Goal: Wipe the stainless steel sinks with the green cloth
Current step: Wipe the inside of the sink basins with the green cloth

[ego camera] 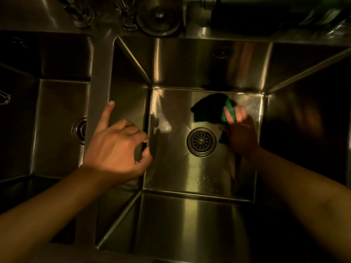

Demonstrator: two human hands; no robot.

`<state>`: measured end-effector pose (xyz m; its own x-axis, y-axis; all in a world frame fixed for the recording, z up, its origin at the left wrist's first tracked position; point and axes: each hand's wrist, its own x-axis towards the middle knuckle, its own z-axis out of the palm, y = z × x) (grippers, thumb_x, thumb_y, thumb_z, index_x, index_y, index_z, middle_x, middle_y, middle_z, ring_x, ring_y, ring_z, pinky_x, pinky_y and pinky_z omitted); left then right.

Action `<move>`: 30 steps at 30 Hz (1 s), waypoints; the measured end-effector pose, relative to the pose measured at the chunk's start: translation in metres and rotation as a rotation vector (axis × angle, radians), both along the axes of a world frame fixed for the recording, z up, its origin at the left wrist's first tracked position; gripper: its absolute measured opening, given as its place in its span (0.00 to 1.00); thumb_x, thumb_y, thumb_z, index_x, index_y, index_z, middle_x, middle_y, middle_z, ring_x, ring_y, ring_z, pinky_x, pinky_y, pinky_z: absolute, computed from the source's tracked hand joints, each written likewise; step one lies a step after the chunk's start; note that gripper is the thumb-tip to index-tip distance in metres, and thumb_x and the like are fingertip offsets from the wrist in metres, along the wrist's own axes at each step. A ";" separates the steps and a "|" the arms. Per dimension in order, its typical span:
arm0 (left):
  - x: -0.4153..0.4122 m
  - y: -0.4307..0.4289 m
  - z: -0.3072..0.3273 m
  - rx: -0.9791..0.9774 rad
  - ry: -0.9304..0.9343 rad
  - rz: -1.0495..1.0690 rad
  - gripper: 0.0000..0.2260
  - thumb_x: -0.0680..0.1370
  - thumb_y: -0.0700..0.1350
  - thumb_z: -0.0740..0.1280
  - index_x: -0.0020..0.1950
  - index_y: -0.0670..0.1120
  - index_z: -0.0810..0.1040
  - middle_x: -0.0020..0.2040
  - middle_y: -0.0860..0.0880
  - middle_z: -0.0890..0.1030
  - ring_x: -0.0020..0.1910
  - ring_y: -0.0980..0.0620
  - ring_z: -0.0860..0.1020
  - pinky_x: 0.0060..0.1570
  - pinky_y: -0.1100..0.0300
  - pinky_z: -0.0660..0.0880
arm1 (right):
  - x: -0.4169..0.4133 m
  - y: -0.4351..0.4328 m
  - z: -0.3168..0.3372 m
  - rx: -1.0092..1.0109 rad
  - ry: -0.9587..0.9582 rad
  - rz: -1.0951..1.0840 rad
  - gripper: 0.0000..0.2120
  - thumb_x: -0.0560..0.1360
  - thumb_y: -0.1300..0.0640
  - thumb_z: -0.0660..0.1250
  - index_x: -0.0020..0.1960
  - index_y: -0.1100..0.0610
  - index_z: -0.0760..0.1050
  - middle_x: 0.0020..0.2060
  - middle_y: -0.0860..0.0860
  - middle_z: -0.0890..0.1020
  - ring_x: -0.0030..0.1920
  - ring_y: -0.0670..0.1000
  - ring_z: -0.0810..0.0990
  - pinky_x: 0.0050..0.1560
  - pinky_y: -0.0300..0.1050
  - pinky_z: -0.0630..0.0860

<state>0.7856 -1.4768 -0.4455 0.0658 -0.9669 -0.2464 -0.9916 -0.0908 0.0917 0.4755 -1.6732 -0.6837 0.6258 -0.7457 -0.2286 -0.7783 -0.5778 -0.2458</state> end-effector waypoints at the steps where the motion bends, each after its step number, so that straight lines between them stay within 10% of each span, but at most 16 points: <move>1: 0.000 0.000 0.000 0.001 0.000 -0.001 0.16 0.75 0.58 0.63 0.48 0.50 0.86 0.45 0.51 0.86 0.51 0.50 0.81 0.80 0.38 0.47 | -0.009 0.005 0.001 0.010 0.026 -0.044 0.32 0.78 0.57 0.70 0.79 0.59 0.64 0.78 0.67 0.61 0.77 0.70 0.59 0.72 0.66 0.63; 7: -0.002 -0.001 0.003 -0.017 0.015 0.000 0.16 0.73 0.57 0.64 0.48 0.49 0.86 0.44 0.52 0.86 0.50 0.50 0.82 0.80 0.37 0.49 | -0.029 0.072 0.014 0.141 0.255 -0.224 0.35 0.78 0.47 0.67 0.80 0.56 0.61 0.79 0.64 0.57 0.78 0.68 0.58 0.72 0.69 0.62; 15: -0.005 -0.003 0.006 0.021 -0.018 -0.001 0.18 0.73 0.57 0.63 0.46 0.48 0.87 0.43 0.50 0.86 0.49 0.47 0.83 0.78 0.33 0.53 | -0.023 0.046 0.016 0.116 0.172 0.125 0.37 0.81 0.44 0.59 0.83 0.47 0.42 0.83 0.53 0.43 0.81 0.65 0.46 0.76 0.70 0.52; 30: -0.004 -0.002 0.003 0.042 -0.028 -0.004 0.18 0.74 0.59 0.62 0.48 0.50 0.87 0.46 0.51 0.86 0.52 0.45 0.83 0.79 0.36 0.49 | -0.022 -0.016 -0.016 0.010 -0.049 -0.174 0.28 0.81 0.54 0.59 0.81 0.53 0.61 0.81 0.55 0.60 0.80 0.63 0.55 0.79 0.63 0.51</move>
<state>0.7818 -1.4787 -0.4427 0.0693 -0.9561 -0.2848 -0.9941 -0.0901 0.0604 0.4538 -1.6888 -0.6994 0.4979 -0.8416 -0.2093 -0.8533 -0.4325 -0.2912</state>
